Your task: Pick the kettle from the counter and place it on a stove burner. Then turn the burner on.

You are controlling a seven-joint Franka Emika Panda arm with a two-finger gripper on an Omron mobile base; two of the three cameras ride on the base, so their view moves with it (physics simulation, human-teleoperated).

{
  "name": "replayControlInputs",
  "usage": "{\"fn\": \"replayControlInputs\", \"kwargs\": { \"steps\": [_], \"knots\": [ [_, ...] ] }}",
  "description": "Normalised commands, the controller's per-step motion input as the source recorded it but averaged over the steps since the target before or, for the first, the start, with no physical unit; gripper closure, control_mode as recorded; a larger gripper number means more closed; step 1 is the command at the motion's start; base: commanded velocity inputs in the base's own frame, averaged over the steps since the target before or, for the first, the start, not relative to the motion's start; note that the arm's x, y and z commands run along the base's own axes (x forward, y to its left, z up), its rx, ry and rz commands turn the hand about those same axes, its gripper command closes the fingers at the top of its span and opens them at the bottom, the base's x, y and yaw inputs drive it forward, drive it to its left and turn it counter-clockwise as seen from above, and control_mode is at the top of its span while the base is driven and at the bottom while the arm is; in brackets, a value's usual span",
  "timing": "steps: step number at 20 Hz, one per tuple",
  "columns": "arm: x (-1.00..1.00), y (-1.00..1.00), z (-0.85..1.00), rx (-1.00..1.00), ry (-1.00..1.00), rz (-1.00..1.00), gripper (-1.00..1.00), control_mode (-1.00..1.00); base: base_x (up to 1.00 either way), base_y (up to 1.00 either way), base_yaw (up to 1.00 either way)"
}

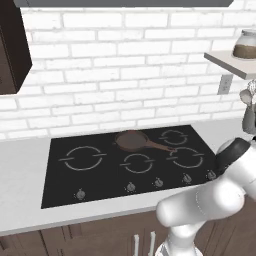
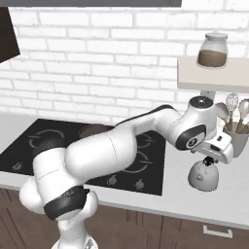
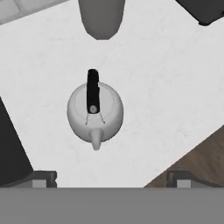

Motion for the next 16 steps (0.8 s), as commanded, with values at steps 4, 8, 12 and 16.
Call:
{"fn": "replayControlInputs", "kwargs": {
  "steps": [4, 8, 12, 16],
  "knots": [
    [0.24, -0.24, -0.29, 0.0, 0.02, 0.0, -1.0, -1.0, 0.0, 0.0, 0.0],
    [0.1, 0.0, -0.12, 0.0, 0.11, -0.01, -1.0, -1.0, 0.0, 0.0, 0.0],
    [0.3, 0.01, -0.38, -0.02, 0.02, 0.0, -1.0, -1.0, 0.0, 0.0, 0.0],
    [0.29, 0.01, -0.59, 0.0, 0.01, 0.0, -1.0, -1.0, 0.0, 0.0, 0.0]
  ]
}}
